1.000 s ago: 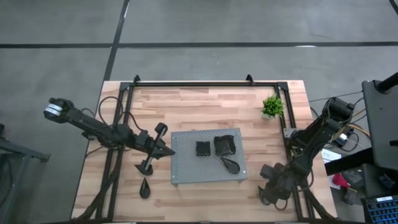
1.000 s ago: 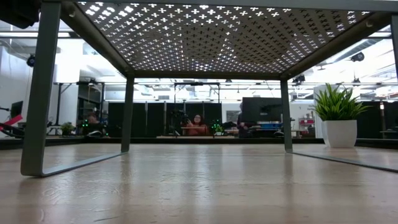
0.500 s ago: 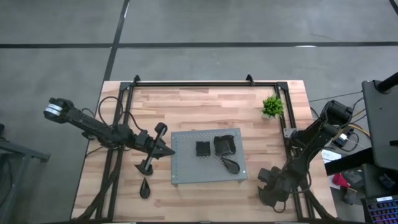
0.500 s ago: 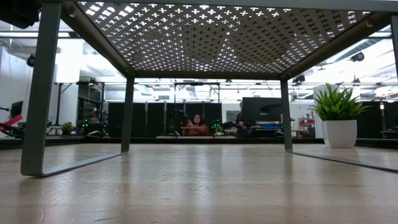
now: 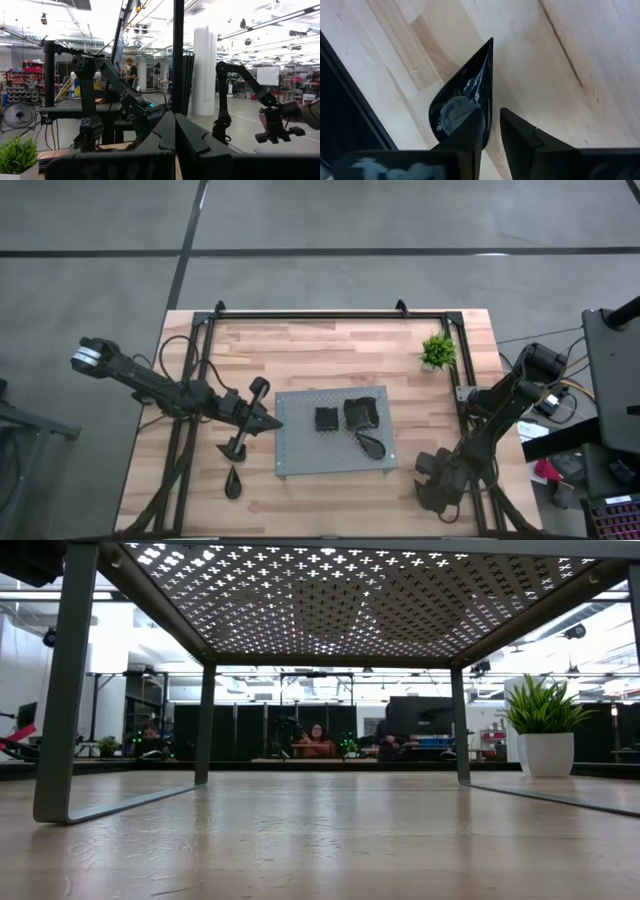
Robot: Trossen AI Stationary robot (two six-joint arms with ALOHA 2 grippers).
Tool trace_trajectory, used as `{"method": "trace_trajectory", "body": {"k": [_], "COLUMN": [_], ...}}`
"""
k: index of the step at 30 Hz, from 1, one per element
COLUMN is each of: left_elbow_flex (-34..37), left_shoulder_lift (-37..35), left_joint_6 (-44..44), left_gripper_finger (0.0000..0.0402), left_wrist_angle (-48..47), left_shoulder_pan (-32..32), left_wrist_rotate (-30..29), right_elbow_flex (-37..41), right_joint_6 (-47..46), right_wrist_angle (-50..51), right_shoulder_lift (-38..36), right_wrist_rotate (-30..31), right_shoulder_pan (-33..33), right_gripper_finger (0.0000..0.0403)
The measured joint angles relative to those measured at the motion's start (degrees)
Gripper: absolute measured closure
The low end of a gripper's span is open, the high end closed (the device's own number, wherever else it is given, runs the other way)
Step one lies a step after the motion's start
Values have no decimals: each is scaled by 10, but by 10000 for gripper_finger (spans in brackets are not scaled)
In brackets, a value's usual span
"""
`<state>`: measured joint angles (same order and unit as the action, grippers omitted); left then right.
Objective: Pick & Place Mini shaped plates
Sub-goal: Stack the drop shaped plate on top of the drop shaped plate on the shelf
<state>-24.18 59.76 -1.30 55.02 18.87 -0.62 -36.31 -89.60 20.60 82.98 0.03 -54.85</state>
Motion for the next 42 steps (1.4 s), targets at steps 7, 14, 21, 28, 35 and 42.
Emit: {"method": "trace_trajectory", "body": {"k": [7, 14, 21, 28, 35, 42], "left_elbow_flex": [0, 0, 0, 0, 0, 0], "left_shoulder_lift": [1, 1, 1, 1, 1, 1], "left_joint_6": [0, 0, 0, 0, -1, -1], "left_gripper_finger": [399, 399, 399, 399, 399, 399], "left_wrist_angle": [4, 4, 4, 4, 4, 4], "left_shoulder_pan": [0, 0, 0, 0, 0, 0], "left_wrist_rotate": [0, -1, -1, -1, -1, -1], "right_elbow_flex": [0, 0, 0, 0, 0, 0], "right_joint_6": [0, 2, 16, 63, 116, 198], "right_wrist_angle": [2, 1, 3, 9, 15, -26], "right_shoulder_lift": [5, 10, -16, -83, -169, -240], "right_wrist_rotate": [1, 0, -17, -46, -31, -13], "right_shoulder_pan": [0, 2, 8, 35, 66, 95], "right_gripper_finger": [347, 386, 394, 394, 394, 394]}}
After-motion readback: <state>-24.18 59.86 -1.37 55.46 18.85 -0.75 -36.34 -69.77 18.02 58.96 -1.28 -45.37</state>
